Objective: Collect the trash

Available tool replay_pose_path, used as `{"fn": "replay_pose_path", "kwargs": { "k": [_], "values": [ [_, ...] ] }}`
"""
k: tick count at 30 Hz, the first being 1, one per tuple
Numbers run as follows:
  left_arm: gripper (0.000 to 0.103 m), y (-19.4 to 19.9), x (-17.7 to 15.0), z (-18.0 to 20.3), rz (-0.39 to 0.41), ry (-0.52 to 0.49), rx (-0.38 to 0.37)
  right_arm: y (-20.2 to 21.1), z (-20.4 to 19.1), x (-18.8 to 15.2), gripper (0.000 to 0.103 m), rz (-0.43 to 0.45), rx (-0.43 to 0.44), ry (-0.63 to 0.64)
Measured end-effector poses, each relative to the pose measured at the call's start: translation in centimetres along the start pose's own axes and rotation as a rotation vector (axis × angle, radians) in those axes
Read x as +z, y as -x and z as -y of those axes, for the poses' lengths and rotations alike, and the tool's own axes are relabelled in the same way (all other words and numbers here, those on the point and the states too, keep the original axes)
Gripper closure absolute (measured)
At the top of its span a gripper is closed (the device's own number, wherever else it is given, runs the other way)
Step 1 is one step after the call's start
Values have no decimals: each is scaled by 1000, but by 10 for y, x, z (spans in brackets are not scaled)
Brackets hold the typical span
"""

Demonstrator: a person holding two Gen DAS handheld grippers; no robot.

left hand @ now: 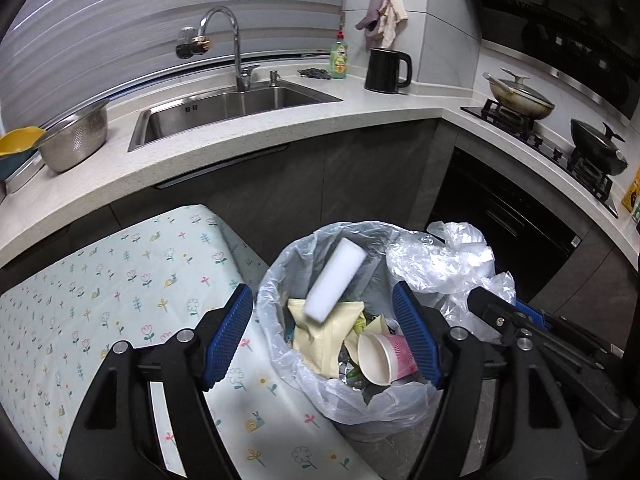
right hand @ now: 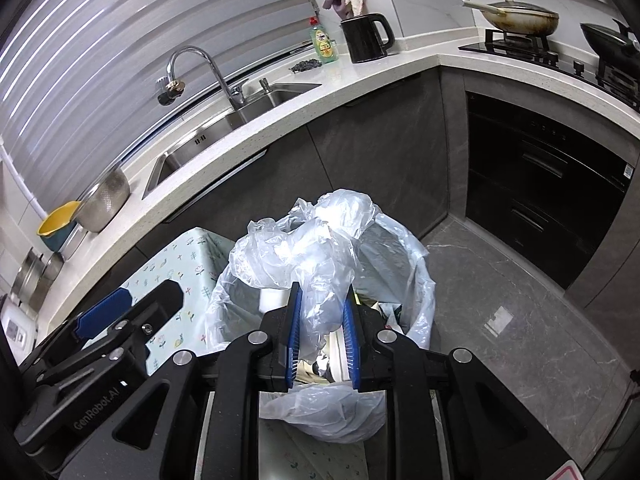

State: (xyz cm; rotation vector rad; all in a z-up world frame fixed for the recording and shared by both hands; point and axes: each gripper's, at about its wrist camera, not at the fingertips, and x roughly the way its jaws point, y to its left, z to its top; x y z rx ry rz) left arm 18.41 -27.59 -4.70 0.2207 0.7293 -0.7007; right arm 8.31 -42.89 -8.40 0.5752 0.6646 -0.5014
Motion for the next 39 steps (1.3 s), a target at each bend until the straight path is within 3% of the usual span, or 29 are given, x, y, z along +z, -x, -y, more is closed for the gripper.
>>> {"fn": "replay_pose_path", "kwargs": {
  "k": [7,9,13,17,25,39],
  "values": [
    [34,4,-2,-19,5,29,40,-8,-20,2,79,-9,11,39],
    [34,5,-2,-21,5,31,47,-8,-26,1,70,-4,16,47],
    [34,9,-3,-26,10,43,57,-5,-32,1,68,3,14,58],
    [33,15,-5,-31,14,49,68,4,-34,1,56,23,8,60],
    [28,33,-16,-38,11,55,108,23,-41,-10,53,13,-18,109],
    [24,63,-38,-32,-45,41,172,65,-53,-39,31,5,-83,256]
  ]
}}
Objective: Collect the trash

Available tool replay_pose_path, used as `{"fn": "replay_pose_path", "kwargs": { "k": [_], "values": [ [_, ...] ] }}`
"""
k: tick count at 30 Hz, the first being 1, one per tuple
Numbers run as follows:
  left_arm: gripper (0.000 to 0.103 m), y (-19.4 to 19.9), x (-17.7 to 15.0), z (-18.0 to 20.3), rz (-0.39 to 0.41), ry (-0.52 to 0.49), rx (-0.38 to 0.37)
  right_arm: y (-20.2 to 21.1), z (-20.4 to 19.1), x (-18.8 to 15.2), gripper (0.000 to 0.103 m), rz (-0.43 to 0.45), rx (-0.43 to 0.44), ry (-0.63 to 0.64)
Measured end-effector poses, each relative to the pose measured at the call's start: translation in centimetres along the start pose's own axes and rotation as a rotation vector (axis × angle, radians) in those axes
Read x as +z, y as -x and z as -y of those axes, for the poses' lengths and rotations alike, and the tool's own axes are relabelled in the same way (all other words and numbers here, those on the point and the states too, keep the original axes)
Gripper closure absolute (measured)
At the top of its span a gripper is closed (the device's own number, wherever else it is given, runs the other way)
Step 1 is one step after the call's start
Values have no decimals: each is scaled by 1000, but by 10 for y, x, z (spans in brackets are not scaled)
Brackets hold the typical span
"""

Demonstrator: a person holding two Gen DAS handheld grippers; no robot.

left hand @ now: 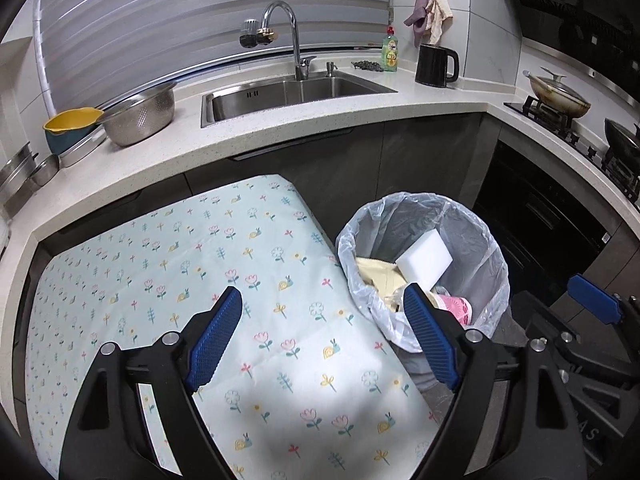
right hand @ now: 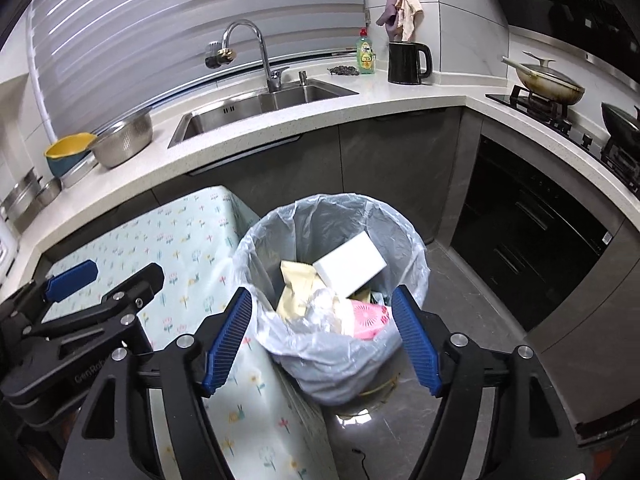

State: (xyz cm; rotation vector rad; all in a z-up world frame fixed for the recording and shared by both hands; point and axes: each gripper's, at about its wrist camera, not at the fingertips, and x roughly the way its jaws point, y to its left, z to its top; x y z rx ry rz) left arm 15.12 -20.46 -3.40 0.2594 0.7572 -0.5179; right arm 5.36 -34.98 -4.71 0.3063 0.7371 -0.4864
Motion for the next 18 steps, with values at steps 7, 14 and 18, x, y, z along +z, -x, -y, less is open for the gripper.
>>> {"fn": "replay_pose_path", "kwargs": {
  "k": [7,14,18],
  "values": [
    [24,6,-10,-1,-37,10,27,10,-1,-11,31,-19,18,10],
    [24,11,-20,-2,-53,17,48,16,-1,-22,31,-29,25,11],
    [24,13,-24,1,-57,17,62,18,0,-24,31,-34,28,13]
  ]
}}
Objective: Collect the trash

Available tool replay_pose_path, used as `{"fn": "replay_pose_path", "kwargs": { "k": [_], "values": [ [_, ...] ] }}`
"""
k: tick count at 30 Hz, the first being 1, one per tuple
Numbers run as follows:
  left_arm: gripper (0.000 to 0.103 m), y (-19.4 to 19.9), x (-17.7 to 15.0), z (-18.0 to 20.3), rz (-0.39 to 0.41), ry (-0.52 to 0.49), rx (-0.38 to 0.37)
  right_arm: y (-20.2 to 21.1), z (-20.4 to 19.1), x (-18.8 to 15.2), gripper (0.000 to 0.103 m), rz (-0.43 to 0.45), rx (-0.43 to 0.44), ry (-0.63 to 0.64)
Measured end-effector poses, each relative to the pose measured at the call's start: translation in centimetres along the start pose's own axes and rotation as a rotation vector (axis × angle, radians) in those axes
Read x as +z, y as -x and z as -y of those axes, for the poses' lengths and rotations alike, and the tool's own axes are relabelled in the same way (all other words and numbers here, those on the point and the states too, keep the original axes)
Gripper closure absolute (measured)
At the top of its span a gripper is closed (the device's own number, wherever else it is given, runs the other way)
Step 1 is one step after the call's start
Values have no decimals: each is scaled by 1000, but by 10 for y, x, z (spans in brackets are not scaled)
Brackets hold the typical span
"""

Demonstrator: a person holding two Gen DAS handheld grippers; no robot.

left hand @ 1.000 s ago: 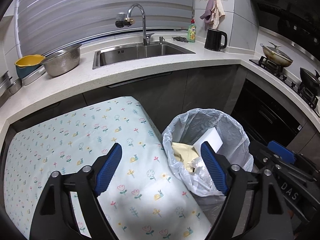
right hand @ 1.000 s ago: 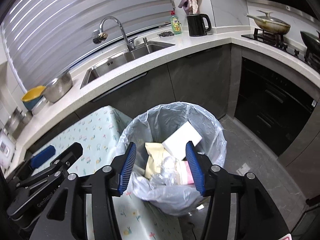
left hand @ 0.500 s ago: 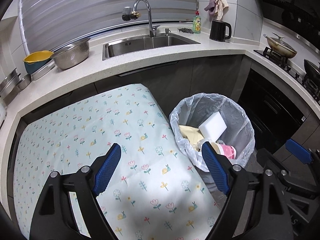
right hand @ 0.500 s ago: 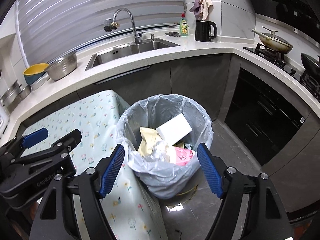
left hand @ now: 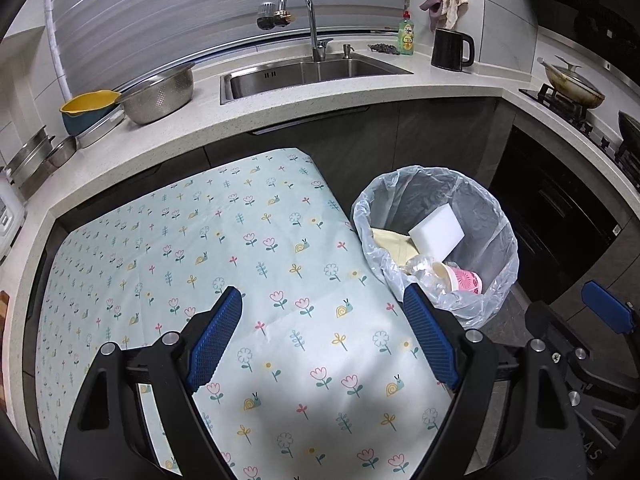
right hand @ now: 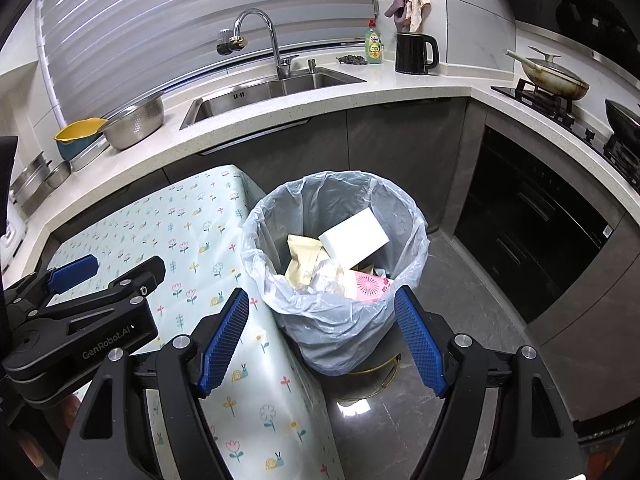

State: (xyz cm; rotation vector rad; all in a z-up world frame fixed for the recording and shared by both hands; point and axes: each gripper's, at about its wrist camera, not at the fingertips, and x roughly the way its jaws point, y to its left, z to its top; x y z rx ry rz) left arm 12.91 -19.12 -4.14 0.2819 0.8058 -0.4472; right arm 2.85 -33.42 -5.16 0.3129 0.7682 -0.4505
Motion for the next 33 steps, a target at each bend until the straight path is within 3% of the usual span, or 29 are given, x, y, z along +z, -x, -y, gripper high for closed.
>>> {"fn": "replay_pose_path", "kwargs": {
  "k": [33],
  "values": [
    [21,-4,-7,-3,-7,21,50,-4,-4,0,30,-12,19,26]
  ]
}}
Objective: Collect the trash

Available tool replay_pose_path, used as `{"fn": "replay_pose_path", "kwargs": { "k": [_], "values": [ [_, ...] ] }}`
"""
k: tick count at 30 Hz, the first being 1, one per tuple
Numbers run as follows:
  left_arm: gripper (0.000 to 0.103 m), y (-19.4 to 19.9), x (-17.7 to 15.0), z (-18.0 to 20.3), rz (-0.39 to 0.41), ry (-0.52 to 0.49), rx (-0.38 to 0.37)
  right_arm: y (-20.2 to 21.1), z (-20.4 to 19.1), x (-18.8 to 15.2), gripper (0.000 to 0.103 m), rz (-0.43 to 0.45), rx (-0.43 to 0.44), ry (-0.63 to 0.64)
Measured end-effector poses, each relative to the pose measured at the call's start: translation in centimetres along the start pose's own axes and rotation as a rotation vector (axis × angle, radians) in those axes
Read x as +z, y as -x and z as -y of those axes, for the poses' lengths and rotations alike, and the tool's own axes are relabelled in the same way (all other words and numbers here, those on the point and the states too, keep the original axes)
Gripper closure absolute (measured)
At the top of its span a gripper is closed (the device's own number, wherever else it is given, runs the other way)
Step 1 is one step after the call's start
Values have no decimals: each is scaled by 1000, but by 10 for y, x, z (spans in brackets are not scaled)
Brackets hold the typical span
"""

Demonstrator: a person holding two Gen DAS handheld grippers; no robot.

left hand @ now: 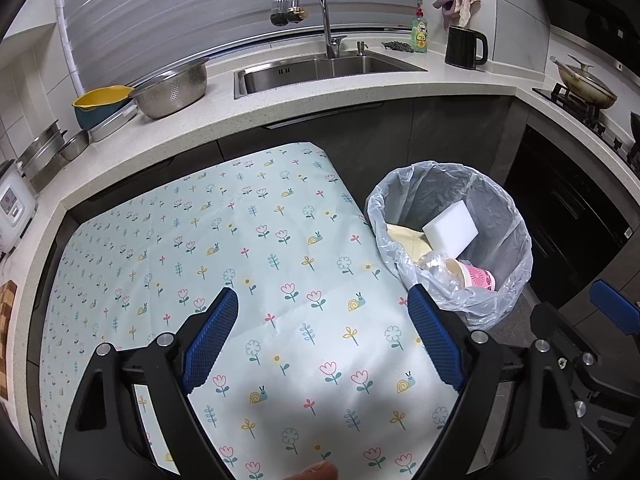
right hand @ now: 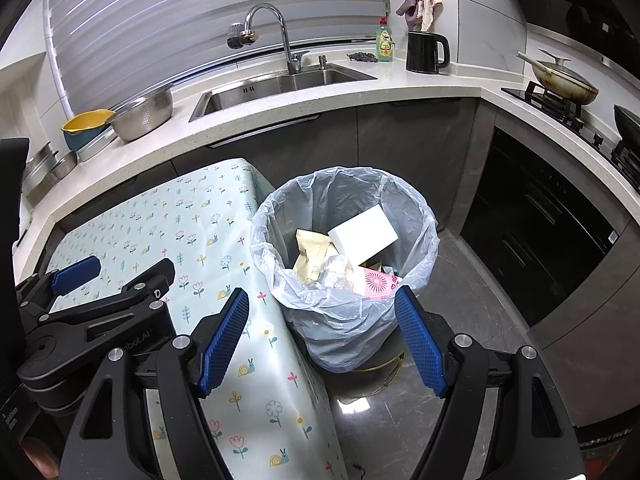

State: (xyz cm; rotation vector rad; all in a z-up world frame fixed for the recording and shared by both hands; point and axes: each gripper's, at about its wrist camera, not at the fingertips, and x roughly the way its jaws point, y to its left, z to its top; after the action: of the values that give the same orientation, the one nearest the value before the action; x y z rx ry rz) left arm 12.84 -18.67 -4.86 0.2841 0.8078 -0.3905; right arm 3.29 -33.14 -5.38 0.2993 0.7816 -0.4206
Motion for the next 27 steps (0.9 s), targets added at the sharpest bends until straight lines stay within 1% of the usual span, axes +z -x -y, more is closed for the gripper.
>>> {"fn": "replay_pose_path", "kwargs": {
  "k": [5,10,20,25,27],
  "values": [
    [19,-2,-1,-1,-10,9,14,-2,0,-1,30,-6,6,2],
    [19,-4,-3,-5,-25,28,5,-4,0,-2,30,-7,8,6],
    [19,-2,-4,1,-15,2,5,-5,3,-3,30,-10,8,1],
    [19,-2,-4,3,-16,1,8,-6,8,-3,26,-12,13,-11],
    [19,-3,-4,2,-18,1,12,-6,10,-3,20,-10,13,-19]
  ]
}}
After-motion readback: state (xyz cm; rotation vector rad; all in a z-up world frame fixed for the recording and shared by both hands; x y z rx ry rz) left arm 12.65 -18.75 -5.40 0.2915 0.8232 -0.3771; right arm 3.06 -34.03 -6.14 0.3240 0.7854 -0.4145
